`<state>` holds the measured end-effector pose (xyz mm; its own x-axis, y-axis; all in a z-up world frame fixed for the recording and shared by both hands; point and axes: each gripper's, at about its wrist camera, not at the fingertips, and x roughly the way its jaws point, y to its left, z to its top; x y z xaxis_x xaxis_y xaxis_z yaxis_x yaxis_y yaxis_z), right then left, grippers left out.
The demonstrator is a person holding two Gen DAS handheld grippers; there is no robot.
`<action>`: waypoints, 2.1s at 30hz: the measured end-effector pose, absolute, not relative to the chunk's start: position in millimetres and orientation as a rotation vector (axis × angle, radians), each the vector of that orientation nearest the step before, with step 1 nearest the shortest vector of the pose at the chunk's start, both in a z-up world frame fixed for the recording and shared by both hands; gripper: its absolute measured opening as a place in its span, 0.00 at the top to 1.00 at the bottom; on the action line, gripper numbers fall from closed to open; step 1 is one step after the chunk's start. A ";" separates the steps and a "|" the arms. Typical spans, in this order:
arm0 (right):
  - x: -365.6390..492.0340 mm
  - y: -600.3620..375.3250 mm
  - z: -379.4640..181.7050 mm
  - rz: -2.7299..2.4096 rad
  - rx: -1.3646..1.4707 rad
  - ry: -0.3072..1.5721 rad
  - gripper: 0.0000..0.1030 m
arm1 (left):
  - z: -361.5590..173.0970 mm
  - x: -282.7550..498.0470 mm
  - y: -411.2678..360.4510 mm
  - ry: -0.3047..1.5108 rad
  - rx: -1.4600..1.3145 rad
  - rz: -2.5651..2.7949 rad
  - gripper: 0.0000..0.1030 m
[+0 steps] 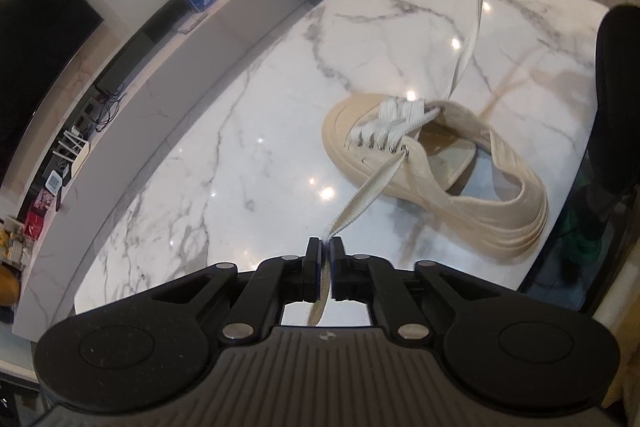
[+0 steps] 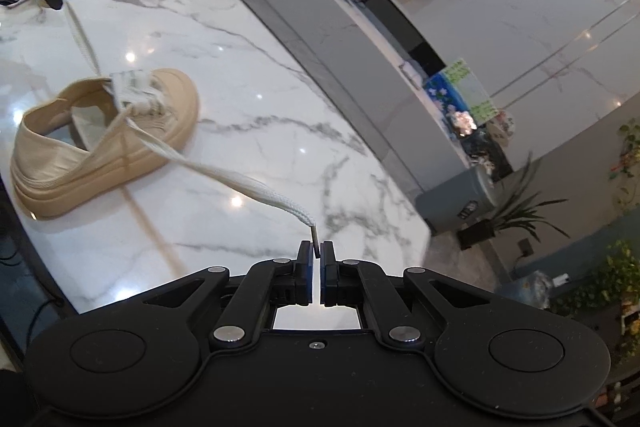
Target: Lace up shoes with both hands
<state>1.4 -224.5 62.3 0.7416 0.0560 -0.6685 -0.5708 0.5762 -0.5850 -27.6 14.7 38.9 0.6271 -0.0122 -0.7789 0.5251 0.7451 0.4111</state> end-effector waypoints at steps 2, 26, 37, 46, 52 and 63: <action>3.1 -220.0 57.1 0.415 -0.856 0.653 0.99 | 40.2 -28.6 14.0 0.835 0.642 -0.320 0.93; -14.0 -191.2 25.7 0.470 -0.244 0.754 0.63 | 47.5 -43.5 16.4 0.782 0.204 -0.166 0.48; -43.8 -189.7 45.7 0.415 -0.094 0.727 0.31 | 53.6 -58.0 8.5 0.779 0.125 -0.122 0.29; -56.4 -198.1 54.3 0.383 -0.045 0.701 0.05 | 53.5 -58.9 7.9 0.773 0.066 -0.087 0.01; -54.9 -194.3 52.0 0.396 -0.039 0.697 0.01 | 46.9 -59.3 6.6 0.793 0.064 -0.040 0.01; -47.4 -187.8 33.4 0.389 -0.015 0.770 0.01 | 30.6 -51.3 2.1 0.883 0.058 0.007 0.01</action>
<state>-47.4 -187.8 33.4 0.6504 0.3368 -0.6808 -0.3476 0.9289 0.1274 -51.3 2.1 30.6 0.6349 0.0302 -0.7720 0.0178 0.9984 0.0537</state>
